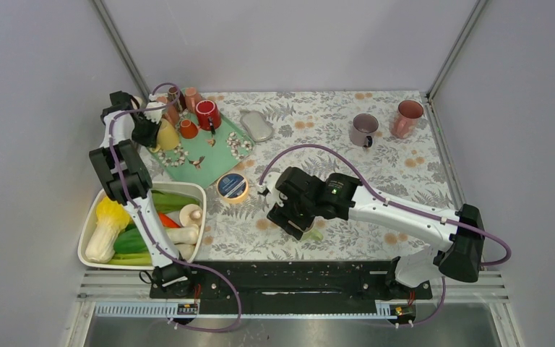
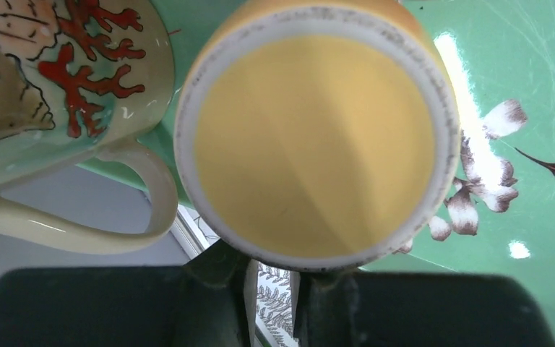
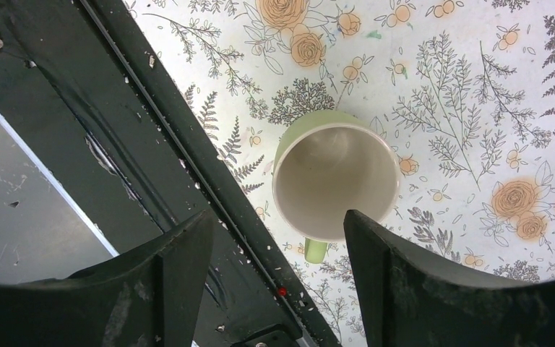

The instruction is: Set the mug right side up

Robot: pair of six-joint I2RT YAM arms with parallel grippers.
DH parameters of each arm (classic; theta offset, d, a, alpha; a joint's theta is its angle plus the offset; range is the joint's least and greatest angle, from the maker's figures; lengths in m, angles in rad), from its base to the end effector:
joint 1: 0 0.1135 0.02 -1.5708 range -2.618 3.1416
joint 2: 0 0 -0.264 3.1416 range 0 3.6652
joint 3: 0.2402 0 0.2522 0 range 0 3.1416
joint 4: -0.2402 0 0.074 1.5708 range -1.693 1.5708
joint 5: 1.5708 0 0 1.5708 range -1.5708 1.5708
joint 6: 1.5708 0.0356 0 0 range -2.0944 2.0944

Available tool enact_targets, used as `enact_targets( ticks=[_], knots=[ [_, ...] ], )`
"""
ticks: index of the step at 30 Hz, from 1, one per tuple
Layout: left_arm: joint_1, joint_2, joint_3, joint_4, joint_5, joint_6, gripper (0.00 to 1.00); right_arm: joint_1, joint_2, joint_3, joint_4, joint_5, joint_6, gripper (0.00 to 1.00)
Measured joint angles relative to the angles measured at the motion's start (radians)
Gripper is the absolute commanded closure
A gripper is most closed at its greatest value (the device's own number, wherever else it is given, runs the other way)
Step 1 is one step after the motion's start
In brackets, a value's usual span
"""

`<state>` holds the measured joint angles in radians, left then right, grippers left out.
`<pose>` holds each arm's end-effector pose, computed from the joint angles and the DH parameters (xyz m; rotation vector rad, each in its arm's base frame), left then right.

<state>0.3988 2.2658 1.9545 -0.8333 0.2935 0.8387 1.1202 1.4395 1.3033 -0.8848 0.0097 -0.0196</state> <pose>0.4512 0.1790 0.1999 0.6554 2.5463 0.0134 0.1282 0.2641 0.3080 -1.4227 2.2269 0.3788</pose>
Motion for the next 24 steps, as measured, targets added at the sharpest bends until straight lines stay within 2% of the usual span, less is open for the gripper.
enact_targets(
  ticks=[4,11,15,16,17,20,24],
  knots=[
    [0.000,-0.026,-0.044,0.014,0.002,-0.022,1.00,0.000,0.000,0.000,0.006,0.000,-0.001,0.24],
    [0.000,-0.196,-0.255,0.002,0.030,-0.136,1.00,-0.014,-0.005,-0.005,0.131,-0.050,-0.010,0.20],
    [-0.002,-0.310,-0.318,-0.011,0.087,-0.214,1.00,-0.073,0.010,-0.021,0.291,-0.158,0.012,0.16],
    [-0.004,-0.339,-0.326,-0.010,0.104,-0.233,1.00,-0.096,0.024,-0.021,0.350,-0.191,0.030,0.06],
    [-0.005,-0.364,-0.330,-0.010,0.119,-0.249,1.00,-0.112,0.044,-0.021,0.422,-0.229,0.055,0.01],
    [-0.014,-0.456,-0.346,-0.003,0.192,-0.309,1.00,-0.171,0.087,-0.021,0.562,-0.299,0.121,0.01],
    [-0.071,-0.591,-0.380,-0.030,0.316,-0.340,1.00,-0.244,0.171,-0.022,0.840,-0.384,0.261,0.01]
  ],
)
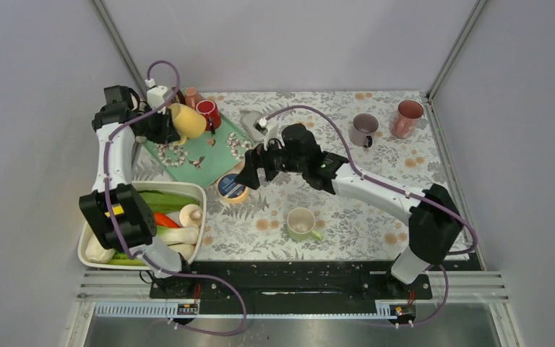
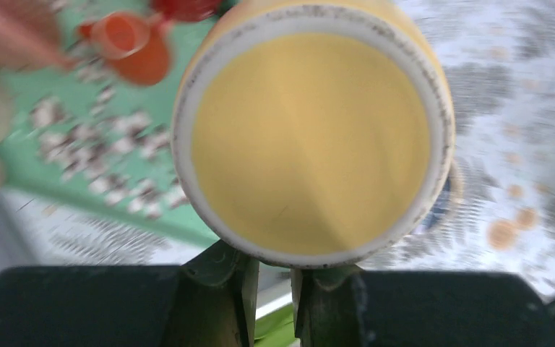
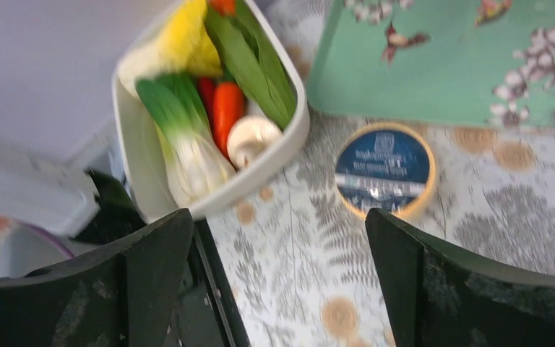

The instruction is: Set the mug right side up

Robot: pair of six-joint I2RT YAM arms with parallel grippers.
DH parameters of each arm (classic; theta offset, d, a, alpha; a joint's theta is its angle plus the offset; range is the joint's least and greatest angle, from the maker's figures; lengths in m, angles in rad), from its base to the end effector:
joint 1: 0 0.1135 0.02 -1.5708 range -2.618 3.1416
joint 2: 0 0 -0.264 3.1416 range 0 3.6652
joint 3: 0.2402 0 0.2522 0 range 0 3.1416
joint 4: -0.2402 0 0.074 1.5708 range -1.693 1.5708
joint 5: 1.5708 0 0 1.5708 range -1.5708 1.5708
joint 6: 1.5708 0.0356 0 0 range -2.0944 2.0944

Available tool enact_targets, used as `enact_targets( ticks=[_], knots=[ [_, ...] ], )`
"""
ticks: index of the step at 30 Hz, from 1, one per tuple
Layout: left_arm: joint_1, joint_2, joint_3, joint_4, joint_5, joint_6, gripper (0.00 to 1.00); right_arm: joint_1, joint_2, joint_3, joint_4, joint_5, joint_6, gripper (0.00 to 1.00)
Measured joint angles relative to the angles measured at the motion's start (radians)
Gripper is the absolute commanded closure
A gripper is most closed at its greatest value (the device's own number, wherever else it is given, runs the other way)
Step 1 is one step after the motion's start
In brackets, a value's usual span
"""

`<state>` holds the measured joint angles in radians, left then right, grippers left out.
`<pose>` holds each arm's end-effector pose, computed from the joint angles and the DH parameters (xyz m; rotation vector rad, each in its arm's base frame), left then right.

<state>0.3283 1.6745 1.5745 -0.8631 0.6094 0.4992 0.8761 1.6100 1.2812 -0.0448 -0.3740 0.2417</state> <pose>0.3435 0.0955 0.3266 0.4275 2.3002 -0.3769 0.2341 0.3013 0.3159 -0.8973 1.8789 1.0781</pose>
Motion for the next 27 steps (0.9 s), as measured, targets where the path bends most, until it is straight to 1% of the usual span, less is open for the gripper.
enact_targets(
  ticks=[5,7,12,14,15,17,18,19,20,21,22,23,24,27],
  knots=[
    [-0.150,-0.131,-0.033,-0.089,0.180,-0.013,1.00,-0.054,0.098,-0.004,0.353,-0.058,0.209,0.01],
    [-0.185,-0.162,-0.033,-0.116,0.243,-0.022,1.00,-0.076,0.144,-0.007,0.501,-0.066,0.312,0.01],
    [-0.241,-0.206,-0.033,-0.198,0.325,-0.004,1.00,-0.117,0.196,-0.035,0.724,-0.072,0.467,0.01],
    [-0.265,-0.212,-0.042,-0.221,0.341,0.011,1.00,-0.124,0.196,-0.055,0.802,-0.073,0.500,0.04],
    [-0.279,-0.215,-0.055,-0.232,0.348,0.022,1.00,-0.126,0.196,-0.062,0.832,-0.074,0.509,0.07],
    [-0.298,-0.217,-0.074,-0.234,0.362,0.034,1.00,-0.130,0.188,-0.094,0.867,-0.078,0.526,0.20],
    [-0.305,-0.218,-0.083,-0.235,0.362,0.041,1.00,-0.132,0.186,-0.110,0.880,-0.085,0.534,0.33],
    [-0.307,-0.219,-0.093,-0.233,0.363,0.048,1.00,-0.132,0.185,-0.120,0.888,-0.091,0.540,0.51],
    [-0.309,-0.219,-0.099,-0.230,0.363,0.052,1.00,-0.132,0.184,-0.126,0.893,-0.105,0.554,0.72],
    [-0.309,-0.219,-0.105,-0.219,0.365,0.055,1.00,-0.133,0.183,-0.129,0.895,-0.126,0.573,0.90],
    [-0.308,-0.219,-0.106,-0.197,0.371,0.055,1.00,-0.134,0.182,-0.135,0.898,-0.149,0.591,1.00],
    [-0.306,-0.218,-0.103,-0.171,0.376,0.053,0.98,-0.136,0.180,-0.144,0.921,-0.168,0.595,1.00],
    [-0.306,-0.218,-0.105,-0.174,0.388,0.031,0.85,-0.140,0.175,-0.154,0.954,-0.190,0.585,1.00],
    [-0.307,-0.214,-0.105,-0.194,0.433,-0.002,0.36,-0.153,0.139,-0.187,0.992,-0.218,0.562,1.00]
  ],
)
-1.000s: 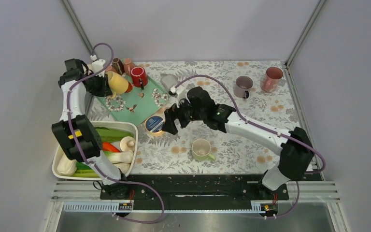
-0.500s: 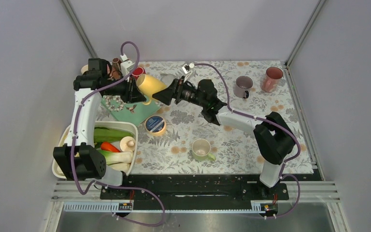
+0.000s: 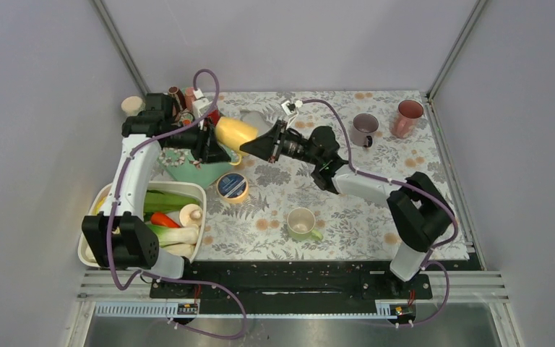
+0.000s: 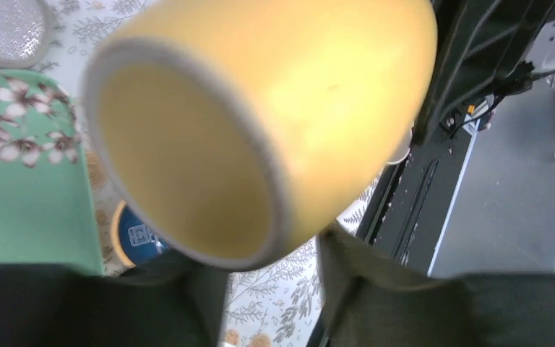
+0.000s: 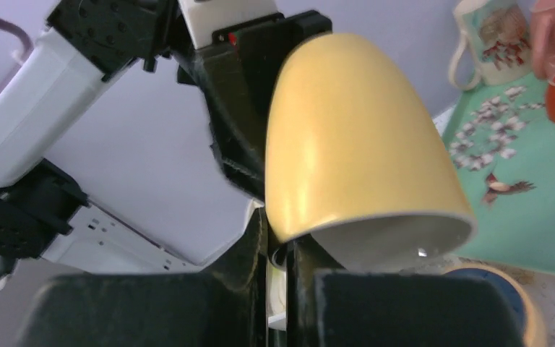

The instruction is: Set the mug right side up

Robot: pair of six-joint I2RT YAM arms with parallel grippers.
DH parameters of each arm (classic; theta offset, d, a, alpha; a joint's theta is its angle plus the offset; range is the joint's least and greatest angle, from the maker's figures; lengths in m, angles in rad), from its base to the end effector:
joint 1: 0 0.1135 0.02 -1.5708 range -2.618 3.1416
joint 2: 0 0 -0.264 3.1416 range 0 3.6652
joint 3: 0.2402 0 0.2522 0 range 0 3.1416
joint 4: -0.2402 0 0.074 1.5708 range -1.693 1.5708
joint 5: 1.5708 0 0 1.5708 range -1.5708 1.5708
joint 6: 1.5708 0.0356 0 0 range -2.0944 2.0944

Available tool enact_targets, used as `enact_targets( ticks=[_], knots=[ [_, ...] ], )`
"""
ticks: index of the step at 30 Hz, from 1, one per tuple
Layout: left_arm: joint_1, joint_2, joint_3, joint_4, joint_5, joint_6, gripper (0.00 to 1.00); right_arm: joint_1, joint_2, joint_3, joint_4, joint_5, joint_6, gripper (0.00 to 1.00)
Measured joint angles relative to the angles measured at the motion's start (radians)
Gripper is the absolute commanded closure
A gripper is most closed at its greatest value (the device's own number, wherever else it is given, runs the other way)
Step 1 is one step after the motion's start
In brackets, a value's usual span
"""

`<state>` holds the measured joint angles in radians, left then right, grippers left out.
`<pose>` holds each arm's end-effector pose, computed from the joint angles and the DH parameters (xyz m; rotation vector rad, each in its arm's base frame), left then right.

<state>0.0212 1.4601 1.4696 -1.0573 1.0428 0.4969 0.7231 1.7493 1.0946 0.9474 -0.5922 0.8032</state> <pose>0.2817 -0.0248 0.3586 0.8395 2.0399 -1.0612 0.2844 0.2775 0.3016 -0.5258 1.4427 1.6345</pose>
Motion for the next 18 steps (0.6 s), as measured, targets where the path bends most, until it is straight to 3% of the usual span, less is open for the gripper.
enact_targets(
  ticks=[3,4,10,15,18],
  knots=[
    [-0.028,0.008,-0.019,-0.034,-0.049,0.051,0.05,-0.019,-0.050,-0.004,-0.087,0.018,-0.044,1.00],
    [-0.026,0.016,-0.021,-0.046,-0.070,0.060,0.01,-0.033,-0.070,-0.003,-0.147,0.033,-0.076,1.00],
    [0.109,0.063,-0.019,-0.023,-0.208,0.062,0.01,-0.087,-0.121,0.089,-0.656,0.243,-0.395,1.00],
    [0.153,0.077,-0.013,0.069,-0.465,0.050,0.01,-0.087,0.043,0.455,-1.221,0.399,-0.668,1.00],
    [0.152,0.101,-0.012,0.135,-0.614,0.047,0.01,-0.087,0.167,0.650,-1.454,0.445,-0.762,1.00]
  ],
)
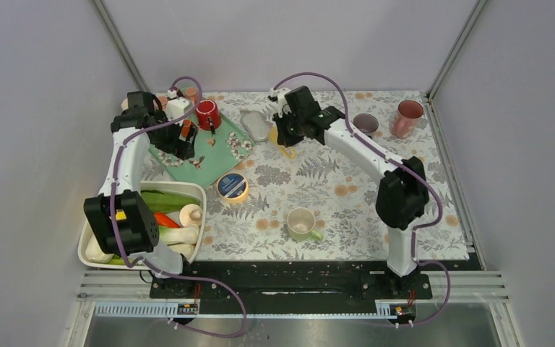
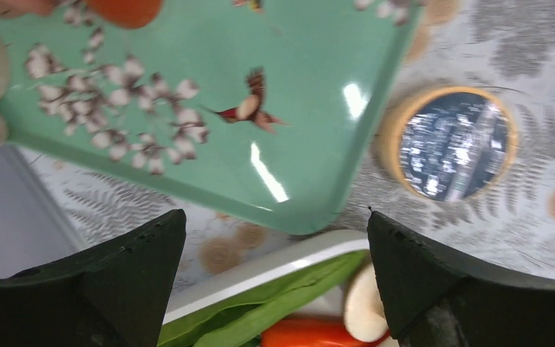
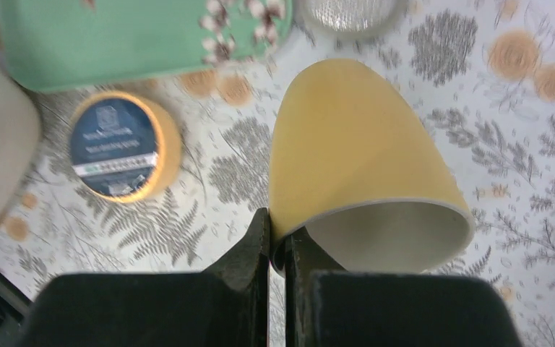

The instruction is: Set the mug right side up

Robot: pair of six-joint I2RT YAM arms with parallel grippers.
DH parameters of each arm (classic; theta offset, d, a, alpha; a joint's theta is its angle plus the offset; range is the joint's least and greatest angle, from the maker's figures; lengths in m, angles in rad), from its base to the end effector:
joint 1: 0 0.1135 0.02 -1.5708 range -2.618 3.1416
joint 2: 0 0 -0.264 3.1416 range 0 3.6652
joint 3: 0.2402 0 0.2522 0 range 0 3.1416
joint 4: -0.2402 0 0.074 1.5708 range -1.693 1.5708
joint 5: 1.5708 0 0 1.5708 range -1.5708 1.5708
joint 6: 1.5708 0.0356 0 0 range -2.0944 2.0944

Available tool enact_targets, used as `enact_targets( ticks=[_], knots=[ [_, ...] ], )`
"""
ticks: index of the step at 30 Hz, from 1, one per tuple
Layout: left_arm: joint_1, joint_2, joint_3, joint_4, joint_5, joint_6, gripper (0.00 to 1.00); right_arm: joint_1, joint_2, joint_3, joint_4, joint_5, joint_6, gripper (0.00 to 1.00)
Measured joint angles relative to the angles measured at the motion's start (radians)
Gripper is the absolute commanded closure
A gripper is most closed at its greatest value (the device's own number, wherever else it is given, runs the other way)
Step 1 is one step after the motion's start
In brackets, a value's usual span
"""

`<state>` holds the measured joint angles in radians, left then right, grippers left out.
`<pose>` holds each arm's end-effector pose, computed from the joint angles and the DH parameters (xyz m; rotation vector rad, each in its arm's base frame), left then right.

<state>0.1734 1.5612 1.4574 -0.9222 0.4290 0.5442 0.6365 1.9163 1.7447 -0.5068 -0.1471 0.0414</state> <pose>0.3202 0.0410 0.3208 0.6045 2.4055 -0.2622 0.3556 0.2693 0.3106 -0.7496 2.1687 0.5241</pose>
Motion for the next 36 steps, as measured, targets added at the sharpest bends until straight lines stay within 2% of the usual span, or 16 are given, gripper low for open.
enact_targets(
  ticks=[3,7,12,14,18,21,25,30,36],
  knots=[
    [0.014,0.055,0.013,0.042,-0.122,0.000,0.01,0.003,0.124,0.157,-0.212,0.025,-0.055,1.00],
    [0.042,0.121,0.023,0.082,-0.216,-0.001,0.01,0.021,0.296,0.356,-0.433,0.073,-0.105,1.00],
    [0.077,0.151,0.023,0.121,-0.279,-0.001,0.01,0.071,0.444,0.557,-0.601,0.129,-0.150,1.00],
    [0.089,0.156,0.026,0.130,-0.288,-0.001,0.01,0.089,0.459,0.589,-0.631,0.130,-0.159,0.87],
    [0.116,0.185,0.045,0.150,-0.307,0.000,0.01,0.108,0.465,0.602,-0.679,0.135,-0.174,0.57],
    [0.135,0.220,0.069,0.166,-0.318,0.000,0.01,0.108,0.467,0.606,-0.686,0.143,-0.180,0.44],
    [0.154,0.280,0.126,0.191,-0.340,-0.001,0.01,0.111,0.465,0.607,-0.673,0.154,-0.188,0.33],
    [0.184,0.388,0.254,0.226,-0.351,-0.011,0.05,0.122,0.398,0.541,-0.624,0.162,-0.194,0.29],
    [0.218,0.557,0.426,0.254,-0.355,-0.018,0.12,0.131,0.163,0.309,-0.513,0.144,-0.192,0.28]
  ],
)
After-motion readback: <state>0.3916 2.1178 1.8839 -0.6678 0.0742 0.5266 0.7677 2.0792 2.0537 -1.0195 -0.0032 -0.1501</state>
